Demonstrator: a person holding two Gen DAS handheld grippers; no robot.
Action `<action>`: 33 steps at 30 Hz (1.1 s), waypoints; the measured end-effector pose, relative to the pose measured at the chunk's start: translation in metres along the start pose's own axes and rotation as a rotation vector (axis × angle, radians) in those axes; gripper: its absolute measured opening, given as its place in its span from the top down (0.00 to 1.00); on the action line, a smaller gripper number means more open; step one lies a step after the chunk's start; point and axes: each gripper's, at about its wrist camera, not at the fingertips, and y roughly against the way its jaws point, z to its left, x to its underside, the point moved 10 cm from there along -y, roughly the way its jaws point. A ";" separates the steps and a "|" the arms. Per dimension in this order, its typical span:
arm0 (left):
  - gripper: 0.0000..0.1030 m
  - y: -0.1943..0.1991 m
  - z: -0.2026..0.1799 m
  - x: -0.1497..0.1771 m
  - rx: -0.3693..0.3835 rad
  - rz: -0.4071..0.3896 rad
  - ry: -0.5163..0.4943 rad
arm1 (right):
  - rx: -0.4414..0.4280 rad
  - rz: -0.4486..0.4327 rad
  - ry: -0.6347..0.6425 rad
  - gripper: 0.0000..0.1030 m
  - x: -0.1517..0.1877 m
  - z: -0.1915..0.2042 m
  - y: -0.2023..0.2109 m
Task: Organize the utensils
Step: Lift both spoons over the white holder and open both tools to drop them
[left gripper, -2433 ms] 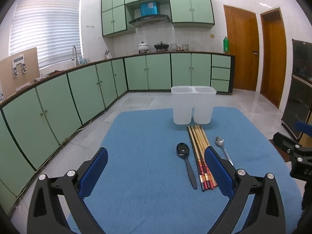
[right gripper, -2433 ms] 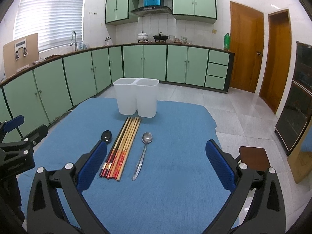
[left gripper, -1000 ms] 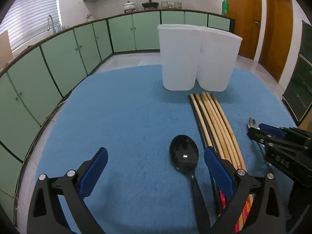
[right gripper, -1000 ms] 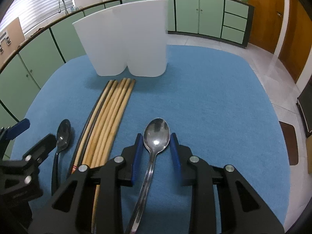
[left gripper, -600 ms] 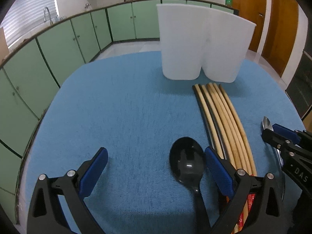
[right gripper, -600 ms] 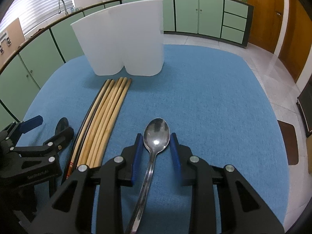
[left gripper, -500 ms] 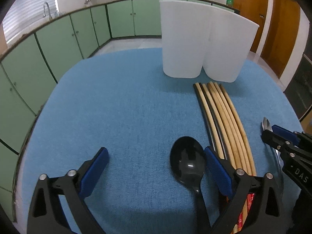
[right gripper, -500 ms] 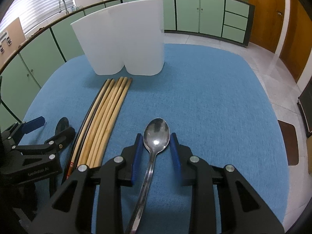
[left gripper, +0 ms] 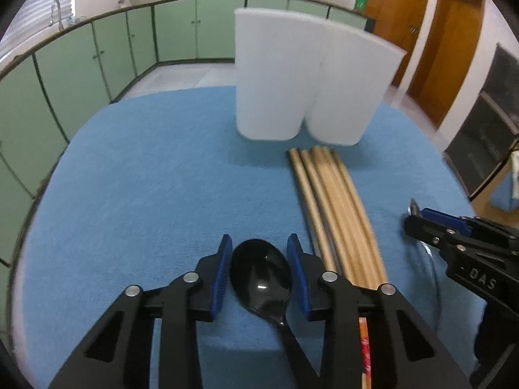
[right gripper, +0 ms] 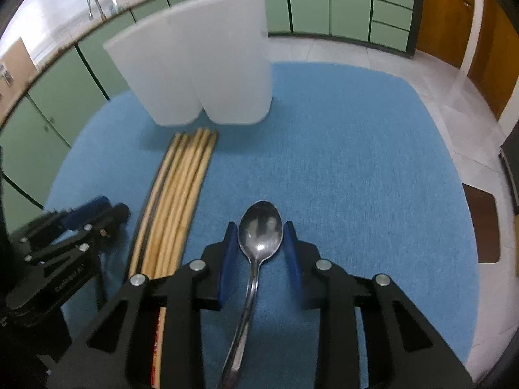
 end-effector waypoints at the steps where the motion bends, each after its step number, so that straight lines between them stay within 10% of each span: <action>1: 0.66 0.005 -0.002 0.001 0.021 -0.024 -0.001 | -0.003 -0.037 0.001 0.73 -0.002 -0.001 0.006; 21: 0.67 0.119 -0.019 -0.043 0.010 -0.540 -0.127 | -0.085 -0.415 0.045 0.74 -0.065 -0.005 0.102; 33: 0.67 0.151 -0.032 -0.165 -0.051 -0.765 -0.177 | -0.123 -0.576 0.033 0.74 -0.184 -0.012 0.142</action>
